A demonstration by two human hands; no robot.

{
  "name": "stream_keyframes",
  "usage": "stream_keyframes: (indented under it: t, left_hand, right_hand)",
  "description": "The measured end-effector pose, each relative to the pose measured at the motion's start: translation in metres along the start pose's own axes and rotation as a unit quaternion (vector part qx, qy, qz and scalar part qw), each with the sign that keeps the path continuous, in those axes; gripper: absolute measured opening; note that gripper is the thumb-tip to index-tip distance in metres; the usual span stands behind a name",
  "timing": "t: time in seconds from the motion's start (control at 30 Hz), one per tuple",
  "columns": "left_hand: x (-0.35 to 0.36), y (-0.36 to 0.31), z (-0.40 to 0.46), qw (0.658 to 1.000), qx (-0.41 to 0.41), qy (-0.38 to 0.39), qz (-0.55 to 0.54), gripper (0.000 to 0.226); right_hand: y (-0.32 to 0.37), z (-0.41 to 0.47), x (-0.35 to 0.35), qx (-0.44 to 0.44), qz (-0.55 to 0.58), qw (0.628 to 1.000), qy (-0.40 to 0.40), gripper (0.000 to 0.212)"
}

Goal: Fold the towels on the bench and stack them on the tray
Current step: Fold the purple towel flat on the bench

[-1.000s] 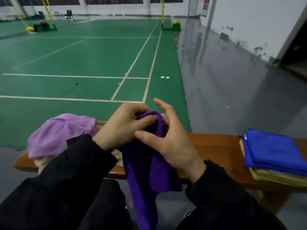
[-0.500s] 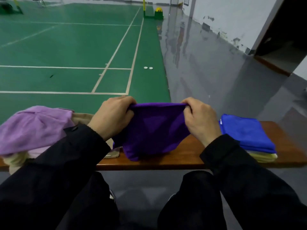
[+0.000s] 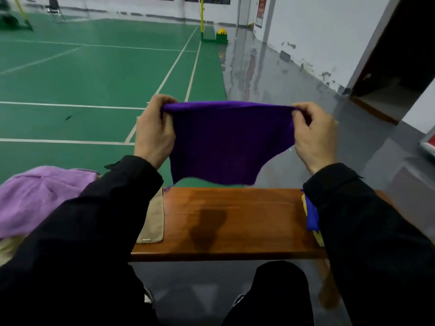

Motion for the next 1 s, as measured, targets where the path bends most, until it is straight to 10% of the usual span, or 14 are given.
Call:
stream_keyframes:
  t: [0.43, 1.0]
  left_hand:
    - [0.037, 0.125, -0.288, 0.918, 0.034, 0.393, 0.050, 0.031]
    - [0.069, 0.176, -0.185, 0.940, -0.283, 0.185, 0.044, 0.012]
  right_hand:
    - [-0.124, -0.271, 0.016, 0.103, -0.091, 0.934, 0.329, 0.028]
    - [-0.139, -0.126, 0.127, 0.146, -0.094, 0.944, 0.279, 0.011]
Point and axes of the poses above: each hand's wrist, its own z-axis towards the middle knuckle, its own x-axis out of the palm, y = z × x, the point moved 5 cm from there along z, towards the middle knuckle, and after that the axes turned 2 degrees about y, right-handed, at the moved point
